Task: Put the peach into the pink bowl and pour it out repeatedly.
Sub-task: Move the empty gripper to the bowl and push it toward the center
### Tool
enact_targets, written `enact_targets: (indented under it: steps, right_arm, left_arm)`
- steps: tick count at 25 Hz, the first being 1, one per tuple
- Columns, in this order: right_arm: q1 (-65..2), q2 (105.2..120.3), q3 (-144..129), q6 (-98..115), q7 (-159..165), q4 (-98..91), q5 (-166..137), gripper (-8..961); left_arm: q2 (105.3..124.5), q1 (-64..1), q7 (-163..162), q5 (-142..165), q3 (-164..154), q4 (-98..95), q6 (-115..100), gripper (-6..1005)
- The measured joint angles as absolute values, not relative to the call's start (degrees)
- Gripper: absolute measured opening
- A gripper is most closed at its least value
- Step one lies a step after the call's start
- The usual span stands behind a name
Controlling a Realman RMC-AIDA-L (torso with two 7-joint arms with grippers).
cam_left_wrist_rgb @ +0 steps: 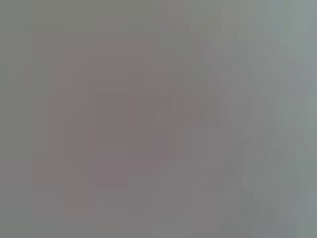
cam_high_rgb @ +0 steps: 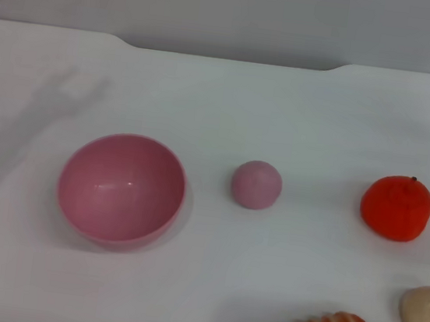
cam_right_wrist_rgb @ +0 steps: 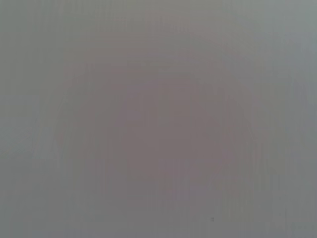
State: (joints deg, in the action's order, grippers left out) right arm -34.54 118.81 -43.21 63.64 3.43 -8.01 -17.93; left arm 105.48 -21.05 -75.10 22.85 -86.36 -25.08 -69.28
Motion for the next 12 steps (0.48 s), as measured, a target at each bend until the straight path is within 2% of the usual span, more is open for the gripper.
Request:
enact_targets:
  steps: [3,6,8,12]
  right_arm:
    - [-34.64,118.83,-43.22,63.63,3.46,-8.00,-17.93,477]
    - [-34.74,118.83,-43.25,63.63,3.54,-7.99,-17.93,476]
    - [-34.78,118.83,-43.21,63.62,3.57,-8.00,-17.93,475]
    - [-34.73,118.83,-43.22,63.61,3.58,-7.99,-17.93,477]
  left_arm:
    - [101.85,-23.28,-89.15,40.54,-83.90,-32.29,-69.98,828]
    - [100.26,-26.92,-103.39,61.63,-77.92,-36.89,-73.82,828]
    - [100.73,-29.36,-110.62,76.23,-72.65,-40.43,-77.89,828]
    - [103.21,-31.60,-123.42,98.30,-67.94,-50.52,-81.03,826]
